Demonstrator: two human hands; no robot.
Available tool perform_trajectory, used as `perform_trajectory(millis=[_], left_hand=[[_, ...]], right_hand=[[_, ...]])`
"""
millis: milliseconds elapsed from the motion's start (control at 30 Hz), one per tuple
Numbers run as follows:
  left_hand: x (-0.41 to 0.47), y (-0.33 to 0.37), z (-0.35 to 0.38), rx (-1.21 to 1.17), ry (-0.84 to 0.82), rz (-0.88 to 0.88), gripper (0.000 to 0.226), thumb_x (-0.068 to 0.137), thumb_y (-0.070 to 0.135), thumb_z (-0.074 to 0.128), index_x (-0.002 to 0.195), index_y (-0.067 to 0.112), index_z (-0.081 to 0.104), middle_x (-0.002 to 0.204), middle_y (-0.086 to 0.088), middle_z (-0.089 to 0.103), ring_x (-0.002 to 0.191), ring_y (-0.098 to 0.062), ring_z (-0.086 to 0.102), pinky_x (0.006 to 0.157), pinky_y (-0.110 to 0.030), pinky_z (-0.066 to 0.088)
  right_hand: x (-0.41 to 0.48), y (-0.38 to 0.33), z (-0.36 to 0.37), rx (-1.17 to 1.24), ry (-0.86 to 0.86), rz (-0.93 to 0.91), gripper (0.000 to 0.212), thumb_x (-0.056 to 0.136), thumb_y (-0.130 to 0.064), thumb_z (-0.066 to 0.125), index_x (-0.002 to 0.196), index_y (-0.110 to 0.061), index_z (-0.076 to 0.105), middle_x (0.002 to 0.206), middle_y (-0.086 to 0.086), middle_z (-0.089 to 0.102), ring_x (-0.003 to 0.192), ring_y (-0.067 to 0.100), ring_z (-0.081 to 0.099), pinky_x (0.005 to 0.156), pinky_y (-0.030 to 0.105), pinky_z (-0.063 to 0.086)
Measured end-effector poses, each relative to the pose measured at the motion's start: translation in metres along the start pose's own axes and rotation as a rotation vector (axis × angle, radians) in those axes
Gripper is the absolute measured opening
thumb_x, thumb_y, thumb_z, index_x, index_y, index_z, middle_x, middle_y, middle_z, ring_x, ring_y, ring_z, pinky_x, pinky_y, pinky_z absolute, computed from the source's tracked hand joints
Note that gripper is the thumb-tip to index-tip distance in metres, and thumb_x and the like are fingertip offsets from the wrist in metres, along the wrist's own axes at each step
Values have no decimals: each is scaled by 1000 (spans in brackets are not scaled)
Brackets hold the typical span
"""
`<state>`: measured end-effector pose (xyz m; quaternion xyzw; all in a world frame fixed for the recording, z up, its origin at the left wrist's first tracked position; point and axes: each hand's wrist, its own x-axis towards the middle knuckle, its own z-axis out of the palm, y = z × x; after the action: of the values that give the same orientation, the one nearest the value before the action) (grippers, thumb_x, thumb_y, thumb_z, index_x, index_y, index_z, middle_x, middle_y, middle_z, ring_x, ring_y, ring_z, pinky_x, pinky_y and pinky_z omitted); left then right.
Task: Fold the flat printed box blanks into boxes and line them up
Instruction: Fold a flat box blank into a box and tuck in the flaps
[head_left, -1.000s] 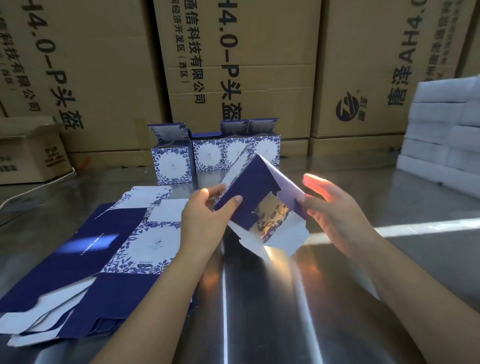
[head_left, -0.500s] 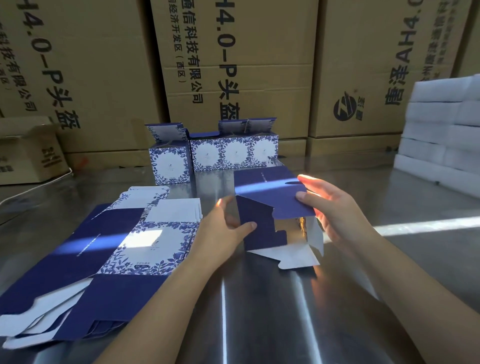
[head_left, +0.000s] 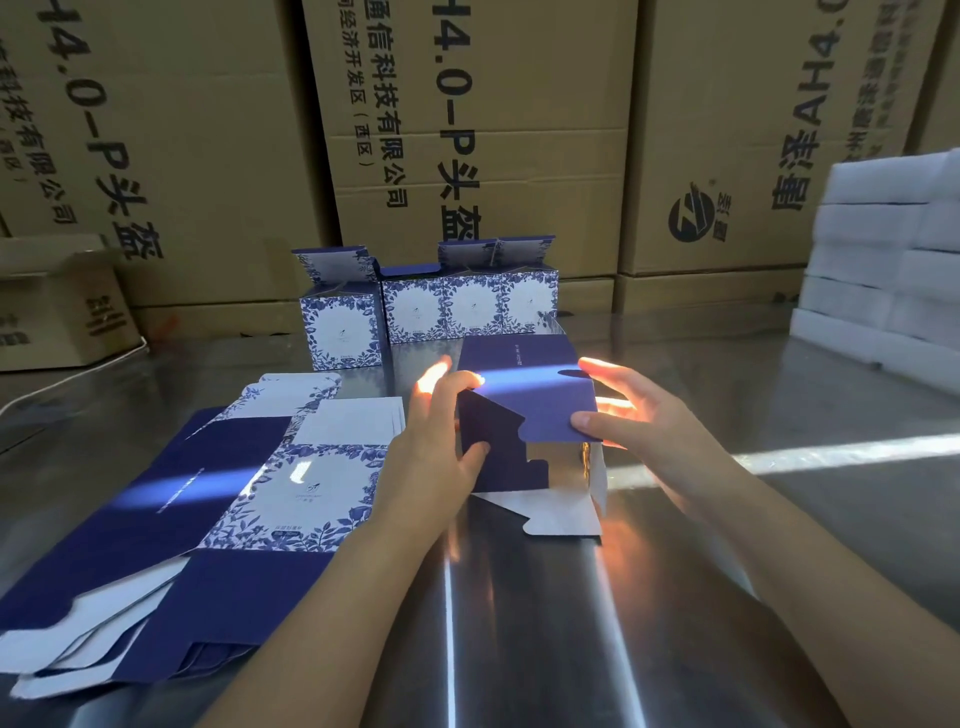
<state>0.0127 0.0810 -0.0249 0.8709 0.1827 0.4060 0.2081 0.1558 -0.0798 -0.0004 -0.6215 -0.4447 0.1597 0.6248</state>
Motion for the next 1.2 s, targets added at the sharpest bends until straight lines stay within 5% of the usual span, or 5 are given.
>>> perform_trajectory(millis=[200, 400, 667, 933, 1200], left_hand=[[1, -3, 2, 72, 15, 13, 56, 79, 15, 71, 106, 43, 30, 130, 13, 34, 84, -21, 66, 65, -35, 49], [0, -3, 1, 84, 0, 1, 49, 83, 16, 66, 106, 45, 33, 129, 9, 36, 86, -24, 65, 67, -36, 49], [-2, -1, 1, 142, -23, -10, 39, 86, 21, 61, 101, 43, 33, 140, 13, 26, 89, -26, 62, 67, -31, 39], [-3, 6, -1, 154, -25, 57, 42, 81, 26, 65, 100, 44, 32, 119, 13, 31, 84, -19, 63, 65, -32, 47], [-5, 16, -7, -28, 124, 65, 31, 76, 32, 58, 89, 37, 31, 98, 14, 51, 79, -12, 59, 62, -28, 40]], right_hand=[[0, 0, -1, -28, -1, 11, 58, 63, -39, 75, 115, -54, 53, 117, -34, 58, 120, -1, 50, 94, 28, 39], [-3, 0, 1, -85, -131, 25, 77, 61, -23, 69, 115, -68, 38, 133, -37, 39, 129, -6, 35, 77, 11, 42], [-3, -3, -1, -50, -107, 43, 80, 49, -30, 61, 122, -59, 45, 134, -29, 48, 131, 5, 39, 97, 33, 42], [-2, -1, -4, -31, 129, -45, 35, 82, -14, 71, 108, -36, 63, 90, -14, 74, 82, 0, 68, 62, 8, 46], [-2, -6, -8, -72, 244, -37, 22, 79, -19, 74, 85, -38, 66, 84, -17, 71, 78, 5, 66, 55, 17, 49]])
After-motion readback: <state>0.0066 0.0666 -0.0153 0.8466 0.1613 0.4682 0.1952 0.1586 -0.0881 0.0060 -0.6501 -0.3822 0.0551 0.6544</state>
